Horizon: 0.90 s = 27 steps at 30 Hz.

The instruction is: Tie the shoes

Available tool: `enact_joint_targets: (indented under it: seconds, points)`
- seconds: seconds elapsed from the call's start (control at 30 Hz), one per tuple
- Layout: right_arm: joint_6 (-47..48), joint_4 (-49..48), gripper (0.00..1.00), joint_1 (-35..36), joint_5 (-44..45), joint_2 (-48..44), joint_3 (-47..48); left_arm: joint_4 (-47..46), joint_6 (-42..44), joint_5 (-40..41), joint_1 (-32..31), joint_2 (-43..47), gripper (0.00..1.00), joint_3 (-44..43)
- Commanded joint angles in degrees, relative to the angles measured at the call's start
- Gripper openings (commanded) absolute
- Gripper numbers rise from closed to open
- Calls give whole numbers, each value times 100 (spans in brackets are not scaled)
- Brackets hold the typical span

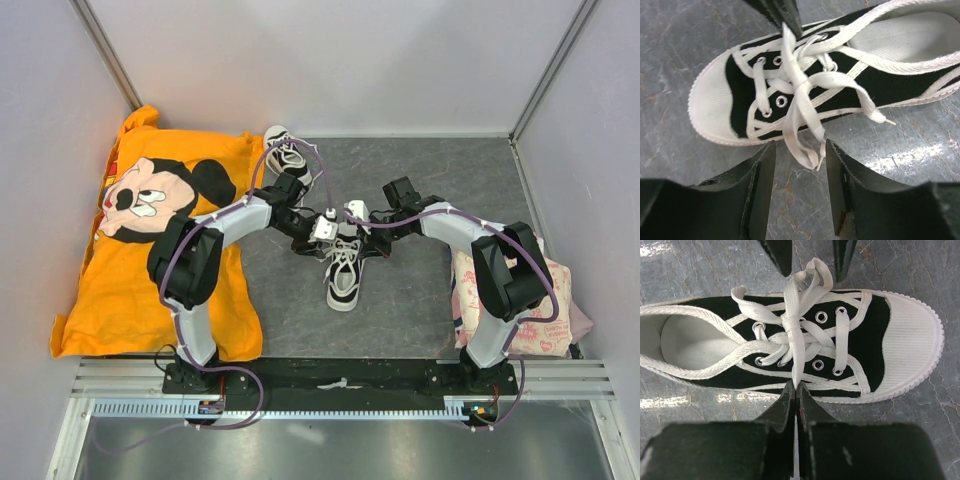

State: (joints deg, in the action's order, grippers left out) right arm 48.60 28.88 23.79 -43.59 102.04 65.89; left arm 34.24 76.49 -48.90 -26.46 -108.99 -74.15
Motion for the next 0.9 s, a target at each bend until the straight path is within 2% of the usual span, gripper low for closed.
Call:
enact_joint_targets:
  seconds: [0.0,0.37,0.67,0.87]
  points:
    - [-96,-190,0,11,9,-263,-50,118,349,232,-140,-78,52,-188]
    - [-149,-287,0,11,0,-334,-102,100,217,680,-237,-290,49,-346]
    - [-167,-287,0,11,-9,-308,-102,347,490,593,-123,-369,48,-495]
    - [-202,-287,0,12,0,-272,-59,417,534,268,-105,-404,35,-653]
